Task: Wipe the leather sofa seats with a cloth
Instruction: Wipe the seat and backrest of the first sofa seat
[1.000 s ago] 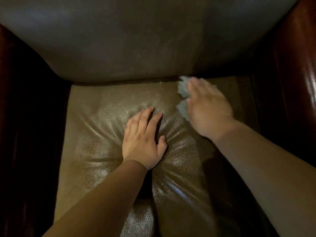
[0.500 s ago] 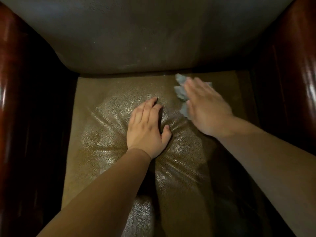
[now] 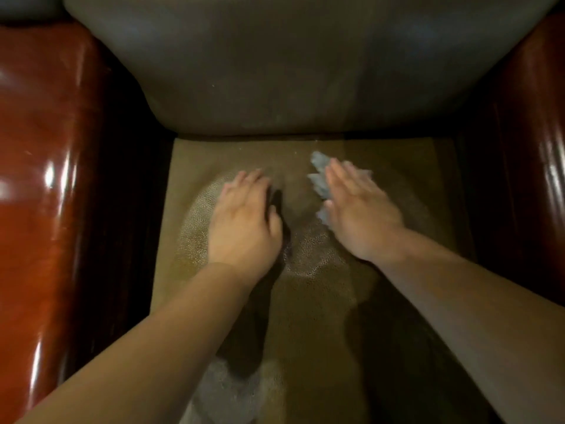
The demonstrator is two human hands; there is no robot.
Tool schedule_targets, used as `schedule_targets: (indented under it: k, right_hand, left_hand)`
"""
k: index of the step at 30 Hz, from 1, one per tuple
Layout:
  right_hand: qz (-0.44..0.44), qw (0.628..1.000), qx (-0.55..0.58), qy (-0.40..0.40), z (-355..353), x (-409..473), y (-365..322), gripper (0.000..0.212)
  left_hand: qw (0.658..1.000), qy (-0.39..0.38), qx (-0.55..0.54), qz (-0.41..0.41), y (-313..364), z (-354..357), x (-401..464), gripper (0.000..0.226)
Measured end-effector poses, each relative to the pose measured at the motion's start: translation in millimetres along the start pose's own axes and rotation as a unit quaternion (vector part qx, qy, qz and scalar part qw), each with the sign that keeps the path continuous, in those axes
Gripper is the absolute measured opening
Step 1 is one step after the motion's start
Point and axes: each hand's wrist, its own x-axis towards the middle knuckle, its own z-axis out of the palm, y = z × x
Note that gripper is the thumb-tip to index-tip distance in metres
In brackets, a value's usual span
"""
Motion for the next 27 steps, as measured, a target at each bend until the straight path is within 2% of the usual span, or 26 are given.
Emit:
schedule_targets:
  k: [3,6,8,11,14,16,19,21,23,25,27]
  right_hand:
    - [0.109,0.994,-0.007,-0.002,-4.9,3.6,30.9,0.064]
    - [0.176,0.984,0.016,0.013,-0.5,18.8,1.7,0.066]
    - [0.127,0.991,0.027,0.027,11.0,24.2,-45.1,0.067]
    - [-0.002,0.999,0.032,0.013,27.1,19.4,-104.0,0.065]
    - [-0.046,0.999,0.013,-0.005,24.4,18.1,-94.7,0.065]
    - [-0.002,1.0,0.005,0.011,14.6,21.4,-63.2,0.065]
    - [0.112,0.993,0.01,0.023,2.1,38.7,-20.7,0.064]
    - [0.151,0.988,0.02,0.035,1.5,56.6,-23.7,0.064]
    - [0.121,0.991,0.029,0.046,7.0,68.8,-51.8,0.07]
    - [0.03,0.998,0.02,0.044,17.7,65.2,-93.0,0.073]
    - [-0.053,0.998,-0.003,0.018,25.5,47.6,-124.5,0.067]
  left_hand:
    - [0.993,0.018,0.047,-0.103,-57.2,-8.6,-18.0,0.067]
    - [0.982,-0.001,0.02,-0.186,-97.2,2.7,-42.8,0.074]
    - [0.981,0.014,0.001,-0.196,-105.6,15.4,-52.2,0.073]
    - [0.982,0.031,0.013,-0.184,-108.2,25.6,-51.8,0.076]
    - [0.983,0.027,0.007,-0.184,-110.2,24.9,-51.2,0.077]
    - [0.983,0.027,0.0,-0.182,-107.4,23.2,-50.7,0.077]
    - [0.983,0.037,0.0,-0.178,-107.0,26.5,-49.8,0.077]
    - [0.983,0.04,0.006,-0.177,-109.2,30.7,-50.4,0.078]
    - [0.983,0.044,0.011,-0.175,-109.6,32.8,-50.5,0.078]
    - [0.984,0.043,0.012,-0.175,-110.3,34.2,-51.3,0.078]
    - [0.984,0.041,0.012,-0.174,-111.2,34.8,-52.3,0.078]
